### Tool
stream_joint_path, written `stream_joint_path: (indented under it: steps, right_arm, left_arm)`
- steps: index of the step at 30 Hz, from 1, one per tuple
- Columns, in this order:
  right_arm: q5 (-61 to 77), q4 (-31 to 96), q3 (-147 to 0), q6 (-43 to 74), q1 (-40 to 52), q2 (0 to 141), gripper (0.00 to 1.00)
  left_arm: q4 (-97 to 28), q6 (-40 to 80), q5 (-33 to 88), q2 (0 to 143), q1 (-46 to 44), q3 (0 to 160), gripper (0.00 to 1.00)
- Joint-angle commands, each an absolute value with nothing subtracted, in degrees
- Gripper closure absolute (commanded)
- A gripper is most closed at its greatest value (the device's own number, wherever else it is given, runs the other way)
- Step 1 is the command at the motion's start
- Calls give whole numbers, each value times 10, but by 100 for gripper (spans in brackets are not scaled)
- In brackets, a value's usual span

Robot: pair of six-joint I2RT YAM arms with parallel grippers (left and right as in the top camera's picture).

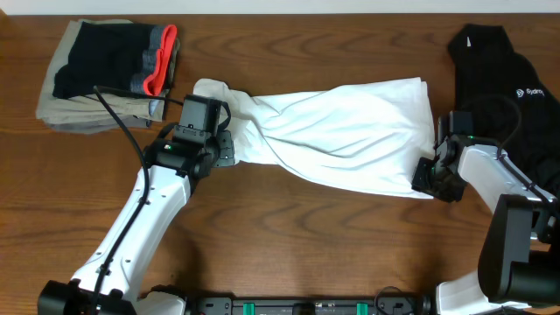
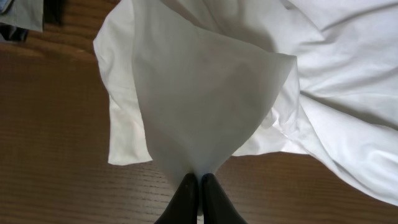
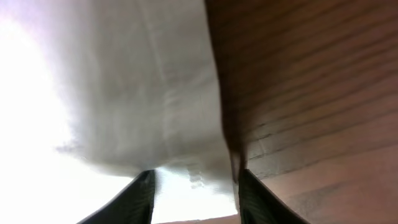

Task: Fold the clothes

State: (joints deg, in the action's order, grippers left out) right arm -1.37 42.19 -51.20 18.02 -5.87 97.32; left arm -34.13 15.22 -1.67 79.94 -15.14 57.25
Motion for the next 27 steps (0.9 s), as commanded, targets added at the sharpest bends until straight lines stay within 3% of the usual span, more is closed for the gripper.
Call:
stream_joint_path:
  steps: [1, 3, 27]
  right_arm:
    - [-6, 428, -501, 171, -62, 967, 86]
    - [-6, 432, -501, 171, -62, 967, 99]
    - [4, 677, -679, 151, -90, 803, 99]
  left_arm:
    - [-345, 157, -15, 801, -151, 576, 94]
    - [-349, 157, -15, 801, -151, 576, 94]
    - [-434, 158, -15, 657, -151, 583, 94]
